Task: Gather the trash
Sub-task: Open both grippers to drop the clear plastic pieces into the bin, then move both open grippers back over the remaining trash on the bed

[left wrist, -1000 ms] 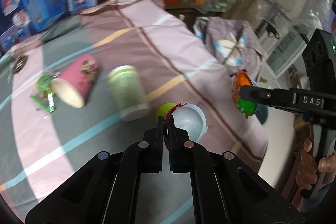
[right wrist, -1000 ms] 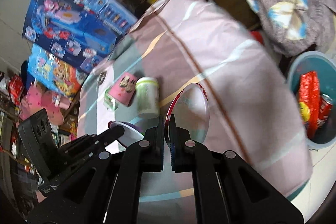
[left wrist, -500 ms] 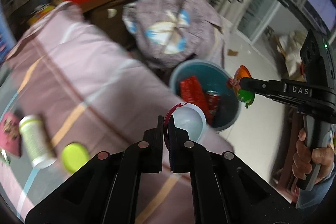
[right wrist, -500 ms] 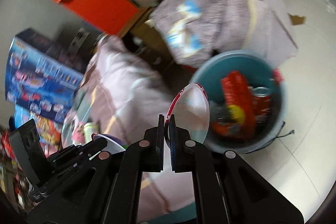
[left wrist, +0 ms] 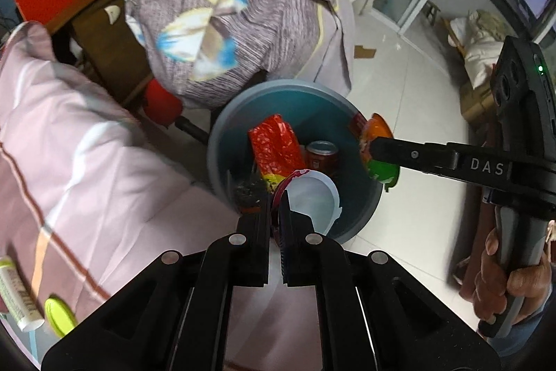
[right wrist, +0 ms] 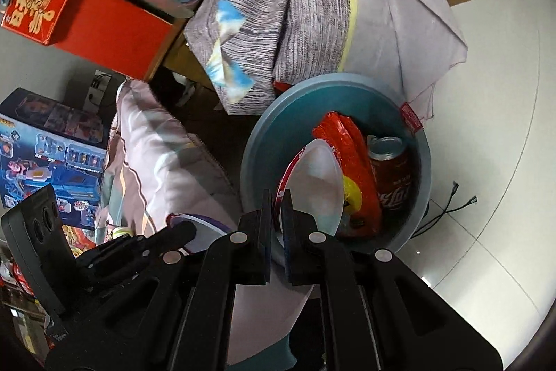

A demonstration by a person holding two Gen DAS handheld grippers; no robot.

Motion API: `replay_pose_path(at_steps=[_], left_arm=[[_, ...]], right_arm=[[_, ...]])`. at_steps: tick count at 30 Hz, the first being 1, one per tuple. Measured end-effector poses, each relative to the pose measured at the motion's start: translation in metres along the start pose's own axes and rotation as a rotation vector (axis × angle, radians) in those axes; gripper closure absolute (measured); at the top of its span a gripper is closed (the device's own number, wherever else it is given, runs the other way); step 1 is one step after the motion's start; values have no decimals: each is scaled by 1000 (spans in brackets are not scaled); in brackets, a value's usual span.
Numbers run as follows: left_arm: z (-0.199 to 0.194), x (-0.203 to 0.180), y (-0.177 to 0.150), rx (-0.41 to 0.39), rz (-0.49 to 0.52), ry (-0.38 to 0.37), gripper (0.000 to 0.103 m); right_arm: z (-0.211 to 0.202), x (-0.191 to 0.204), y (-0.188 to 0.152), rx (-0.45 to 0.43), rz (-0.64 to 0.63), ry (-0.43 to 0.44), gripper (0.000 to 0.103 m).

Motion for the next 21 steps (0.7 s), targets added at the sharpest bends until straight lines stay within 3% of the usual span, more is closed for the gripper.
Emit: replay_pose_path(at_steps=[2,4,6,8,10,12,14,16,19,21], left_arm=[[8,-1,4,18,4,-4,94],[14,0,5,26,-1,-7,82],[16,2,4,25,-10,1,58],[15,6,3,17,-16,9,45],[13,8,1,13,-21,11,40],[10,10,-1,10,-24,11,33],[6,11,-3,4,-23,19,26],[3,12,-6,-3,-22,23,20],[0,13,-10,-9,-27,25,16],[-3,15,-13,-13,-35,20,13]], right_arm=[[5,-2,3,6,8,0,96],[8,-4,6,12,9,-3,96],[11,-4,7,18,9,-7,95],[15,-2,8,24,7,-11,94],[18,-1,8,32,4,-15,92],[21,2,8,39,4,-14,80],[21,4,8,33,-1,-16,55],[20,9,6,23,-12,-21,52],[20,13,5,23,-21,-30,38],[18,15,4,20,-27,-36,36]])
Point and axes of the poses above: each gripper's, at about its wrist camera, not at the fingertips, and z roughly the way its jaws point, x to its left, y to its top, the point moved 1 cm from there along z, roughly the way its jaws point, and after that the axes turned 14 degrees about z, right-handed, at the moved point
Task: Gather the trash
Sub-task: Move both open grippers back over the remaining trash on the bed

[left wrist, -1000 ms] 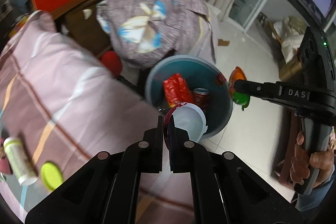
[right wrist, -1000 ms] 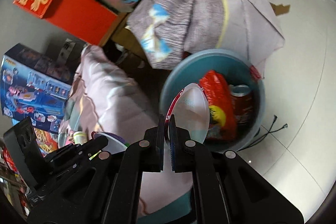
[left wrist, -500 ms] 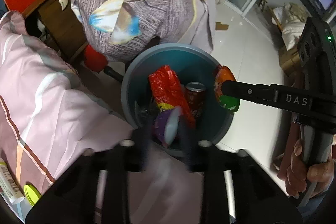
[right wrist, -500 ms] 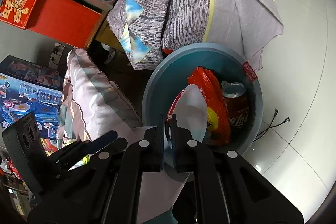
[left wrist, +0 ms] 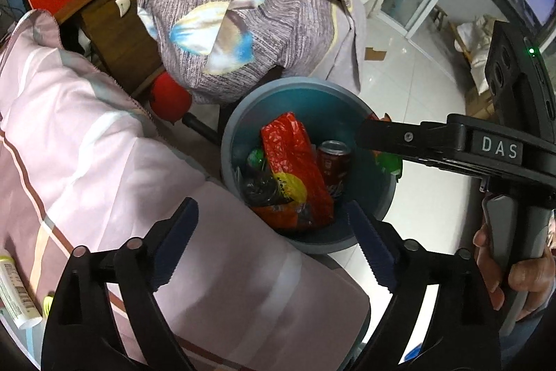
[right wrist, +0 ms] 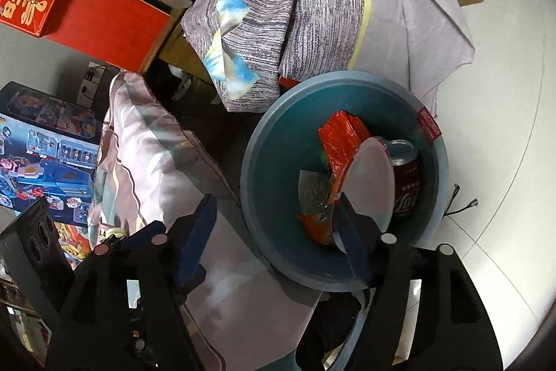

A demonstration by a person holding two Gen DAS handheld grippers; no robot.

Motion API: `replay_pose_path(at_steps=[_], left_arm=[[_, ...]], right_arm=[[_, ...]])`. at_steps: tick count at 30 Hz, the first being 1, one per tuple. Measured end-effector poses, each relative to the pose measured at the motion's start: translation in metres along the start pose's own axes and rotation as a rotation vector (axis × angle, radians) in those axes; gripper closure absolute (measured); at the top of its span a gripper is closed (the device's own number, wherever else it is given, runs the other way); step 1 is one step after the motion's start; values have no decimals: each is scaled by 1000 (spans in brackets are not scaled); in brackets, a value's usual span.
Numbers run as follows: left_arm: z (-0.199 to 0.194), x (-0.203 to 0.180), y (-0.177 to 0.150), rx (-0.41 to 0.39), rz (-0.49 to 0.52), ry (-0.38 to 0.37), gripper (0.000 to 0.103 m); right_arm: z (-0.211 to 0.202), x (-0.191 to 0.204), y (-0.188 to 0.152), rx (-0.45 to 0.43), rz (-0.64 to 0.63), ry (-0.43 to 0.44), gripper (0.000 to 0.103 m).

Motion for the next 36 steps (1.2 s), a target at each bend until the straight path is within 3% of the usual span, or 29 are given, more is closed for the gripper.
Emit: replay_pose_path(at_steps=[5,14,21,36], left_arm=[[-7,6,-7,-15,-19,-3,11],[-14,21,-18,-34,-58,-14,10],[-10,33,-24,-47,-93,-50,10],[-10,48,-36,-92,-138,-119,9]], right_arm=[[3,10,0,24,-10,16,30],[12,23,-3,54,18,-30,29],[30,12,-5,115,78,-94,29],[30,11,-16,124,83,-228,25]])
Point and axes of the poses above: each gripper's, at about its wrist camera, not at the fingertips, and z roughly the way its jaws point, x to its left, y to its top, the point moved 1 cm from there along z, roughly the way its jaws point, and after that the axes turned 14 degrees about z, right-handed, at the moved point
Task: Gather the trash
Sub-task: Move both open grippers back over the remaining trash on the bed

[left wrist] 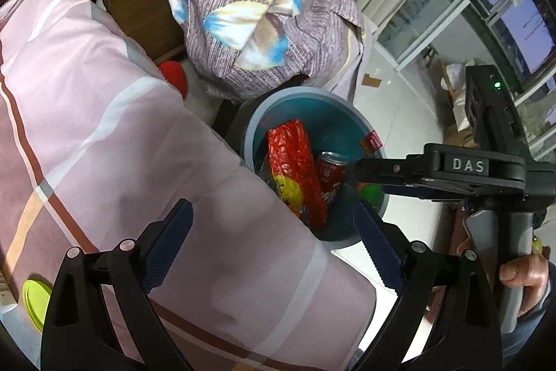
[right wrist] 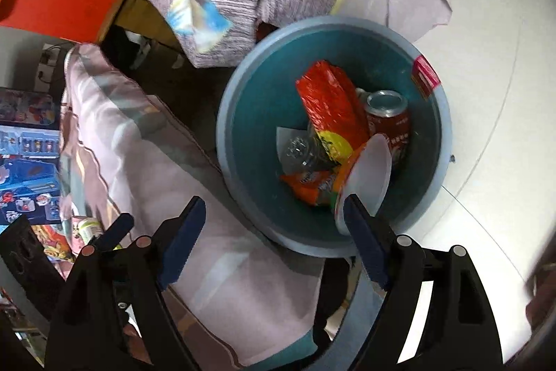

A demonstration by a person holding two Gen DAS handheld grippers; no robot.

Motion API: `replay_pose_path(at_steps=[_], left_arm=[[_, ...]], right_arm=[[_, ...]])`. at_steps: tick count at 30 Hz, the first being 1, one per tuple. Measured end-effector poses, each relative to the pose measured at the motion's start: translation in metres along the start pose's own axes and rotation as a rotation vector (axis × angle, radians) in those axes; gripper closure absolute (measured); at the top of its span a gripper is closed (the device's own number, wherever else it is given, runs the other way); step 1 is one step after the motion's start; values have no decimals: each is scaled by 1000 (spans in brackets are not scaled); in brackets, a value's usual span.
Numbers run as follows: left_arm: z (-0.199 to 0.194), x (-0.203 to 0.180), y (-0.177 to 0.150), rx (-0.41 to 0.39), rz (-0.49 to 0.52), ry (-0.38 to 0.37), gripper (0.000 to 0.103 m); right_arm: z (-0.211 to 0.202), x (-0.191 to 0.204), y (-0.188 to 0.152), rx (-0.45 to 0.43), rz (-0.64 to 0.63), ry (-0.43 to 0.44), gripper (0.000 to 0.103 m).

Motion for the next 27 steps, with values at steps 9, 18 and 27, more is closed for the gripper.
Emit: replay_pose_path(at_steps=[9,18,27], left_arm=[[-7,14,-9,-21,-22,-29,9],[-28,35,-26,-43,-70,-18,6],[-69,55,-60,-68,-102,76,4]], right_arm=[[0,8,-7,-27,-9,-79,25],[0,38,-30,-57,-74,-98,19],[10,72,-68,-37,-133,-38,19]])
Point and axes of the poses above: each gripper's, at about its wrist camera, not at the fingertips, and z roughly the way its jaws point, x to its left, y to its top, the point moved 1 cm from there along z, roughly the way its jaws point, and after that the axes turned 14 degrees about z, right-handed, at the moved point
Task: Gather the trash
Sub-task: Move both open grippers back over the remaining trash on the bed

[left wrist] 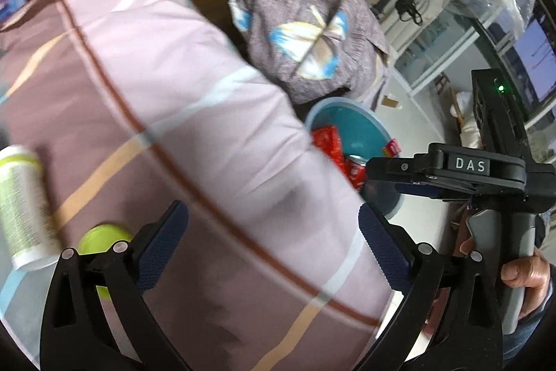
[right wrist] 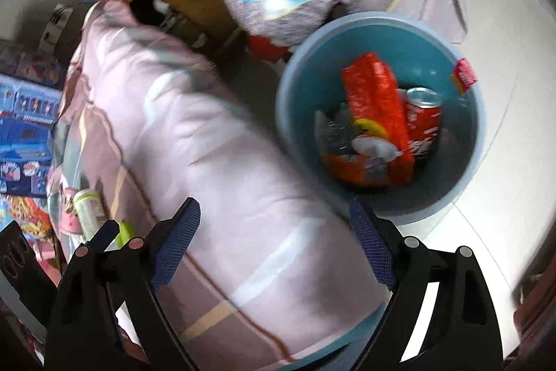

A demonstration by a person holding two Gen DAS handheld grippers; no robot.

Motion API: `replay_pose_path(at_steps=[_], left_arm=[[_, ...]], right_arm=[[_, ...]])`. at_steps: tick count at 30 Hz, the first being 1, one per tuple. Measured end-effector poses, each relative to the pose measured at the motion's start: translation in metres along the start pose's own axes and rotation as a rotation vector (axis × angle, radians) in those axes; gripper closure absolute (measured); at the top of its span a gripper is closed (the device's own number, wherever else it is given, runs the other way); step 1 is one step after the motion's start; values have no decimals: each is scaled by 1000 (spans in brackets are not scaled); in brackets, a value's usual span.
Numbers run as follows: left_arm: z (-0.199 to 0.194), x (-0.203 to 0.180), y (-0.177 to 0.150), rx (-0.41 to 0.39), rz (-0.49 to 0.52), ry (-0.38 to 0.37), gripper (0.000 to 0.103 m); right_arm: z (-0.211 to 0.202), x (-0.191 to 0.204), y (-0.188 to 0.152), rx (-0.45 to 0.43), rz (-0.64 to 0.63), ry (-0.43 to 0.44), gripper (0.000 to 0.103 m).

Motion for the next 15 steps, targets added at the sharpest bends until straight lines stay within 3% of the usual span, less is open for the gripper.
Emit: replay_pose_path(at_steps=[15], left_arm=[[-72,71,-76,-37,-141,153,4]], right_arm=[[27,80,-77,71,-185,41,19]])
Point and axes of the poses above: each gripper's, at about its wrist camera, not at the fingertips, and z roughly the way its jaws point, x to its left, y to its top, the point moved 1 cm from there along z, roughly the way its jaws point, and after that the axes turned 14 degrees about z, right-handed, at the moved point
